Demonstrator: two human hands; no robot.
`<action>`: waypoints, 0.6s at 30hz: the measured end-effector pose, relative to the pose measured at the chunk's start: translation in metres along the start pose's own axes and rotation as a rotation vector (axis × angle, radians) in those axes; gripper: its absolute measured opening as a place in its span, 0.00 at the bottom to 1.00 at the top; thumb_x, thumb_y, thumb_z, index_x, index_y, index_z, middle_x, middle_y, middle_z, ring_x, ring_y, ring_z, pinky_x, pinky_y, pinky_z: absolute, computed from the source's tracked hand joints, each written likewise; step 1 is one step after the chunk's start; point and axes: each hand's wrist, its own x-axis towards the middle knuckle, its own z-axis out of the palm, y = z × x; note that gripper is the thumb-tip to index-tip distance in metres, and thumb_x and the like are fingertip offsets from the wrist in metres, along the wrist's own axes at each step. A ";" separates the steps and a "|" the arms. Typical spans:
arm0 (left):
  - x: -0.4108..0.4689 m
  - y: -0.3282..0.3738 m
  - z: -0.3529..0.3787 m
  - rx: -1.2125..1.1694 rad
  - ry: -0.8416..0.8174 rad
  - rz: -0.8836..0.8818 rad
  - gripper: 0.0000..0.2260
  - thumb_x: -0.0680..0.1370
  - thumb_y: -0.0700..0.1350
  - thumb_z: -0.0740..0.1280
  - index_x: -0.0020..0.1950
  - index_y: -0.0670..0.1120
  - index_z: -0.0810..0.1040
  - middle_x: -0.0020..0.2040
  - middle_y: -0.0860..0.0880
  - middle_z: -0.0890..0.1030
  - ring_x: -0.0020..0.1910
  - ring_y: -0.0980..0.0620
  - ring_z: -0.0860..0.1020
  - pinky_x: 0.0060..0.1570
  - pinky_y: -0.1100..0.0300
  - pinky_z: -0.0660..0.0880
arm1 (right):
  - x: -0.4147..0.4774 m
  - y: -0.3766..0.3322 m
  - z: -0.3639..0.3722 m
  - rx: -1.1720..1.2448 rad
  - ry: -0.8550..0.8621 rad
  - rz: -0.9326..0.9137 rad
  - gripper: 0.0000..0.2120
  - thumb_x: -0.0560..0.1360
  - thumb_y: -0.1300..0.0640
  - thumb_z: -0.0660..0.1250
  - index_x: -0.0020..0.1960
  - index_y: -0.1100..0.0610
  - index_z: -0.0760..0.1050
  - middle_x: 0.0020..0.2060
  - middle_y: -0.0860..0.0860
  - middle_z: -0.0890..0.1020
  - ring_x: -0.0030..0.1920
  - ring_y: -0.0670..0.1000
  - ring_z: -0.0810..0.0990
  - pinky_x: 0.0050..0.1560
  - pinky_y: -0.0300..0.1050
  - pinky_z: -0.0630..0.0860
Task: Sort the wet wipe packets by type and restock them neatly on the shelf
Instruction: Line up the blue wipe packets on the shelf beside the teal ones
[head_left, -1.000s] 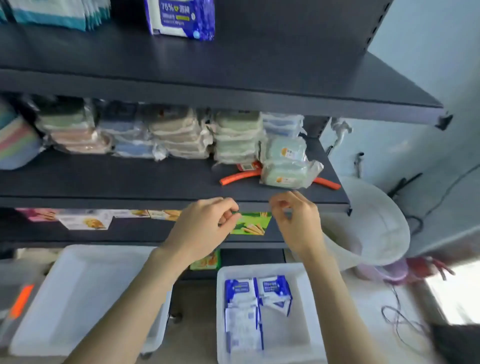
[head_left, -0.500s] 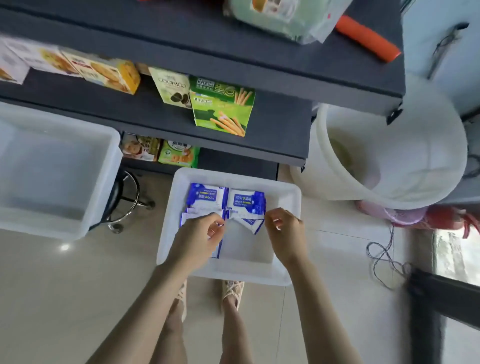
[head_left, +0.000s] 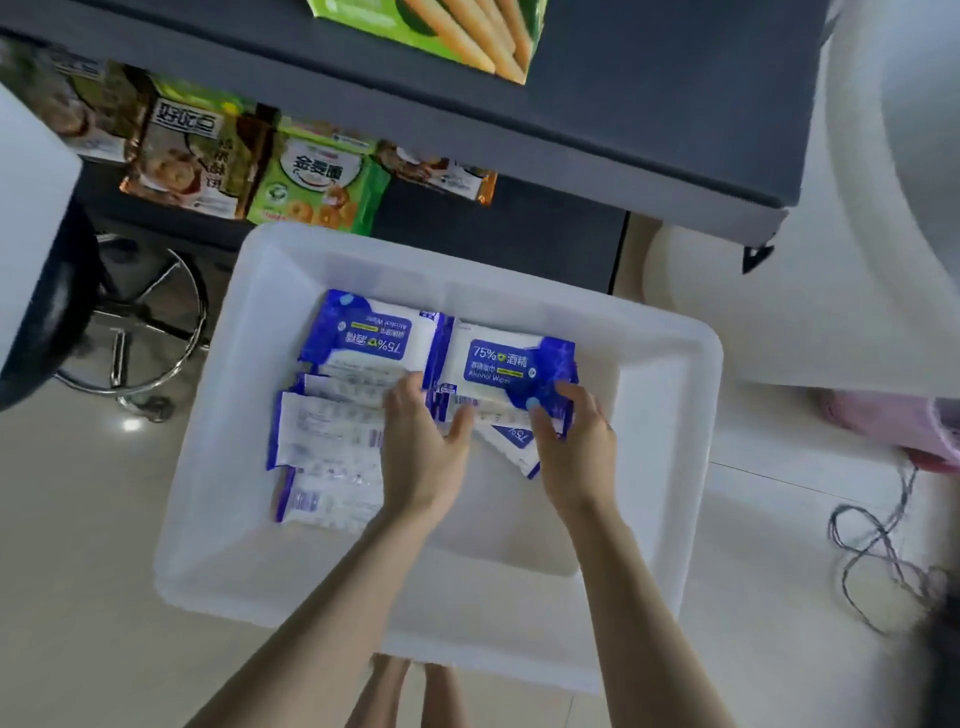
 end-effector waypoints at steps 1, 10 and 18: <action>0.005 -0.001 0.008 -0.010 0.028 -0.022 0.22 0.75 0.47 0.70 0.64 0.40 0.69 0.61 0.42 0.70 0.57 0.45 0.75 0.55 0.54 0.73 | 0.007 0.003 0.007 0.040 0.013 0.027 0.16 0.77 0.53 0.65 0.64 0.55 0.71 0.59 0.53 0.77 0.56 0.56 0.77 0.55 0.56 0.76; 0.024 -0.012 0.041 -0.196 0.112 -0.178 0.18 0.75 0.49 0.70 0.58 0.39 0.71 0.59 0.45 0.71 0.53 0.49 0.73 0.48 0.66 0.68 | 0.034 0.012 0.032 0.158 0.064 0.199 0.19 0.71 0.43 0.71 0.54 0.55 0.73 0.54 0.50 0.71 0.55 0.54 0.76 0.61 0.52 0.72; 0.018 -0.010 0.026 -0.296 -0.050 -0.264 0.09 0.72 0.47 0.73 0.43 0.41 0.79 0.37 0.48 0.80 0.39 0.47 0.78 0.40 0.58 0.73 | 0.014 0.011 0.014 0.363 0.083 0.155 0.06 0.71 0.59 0.72 0.39 0.55 0.75 0.32 0.47 0.79 0.30 0.42 0.77 0.32 0.36 0.72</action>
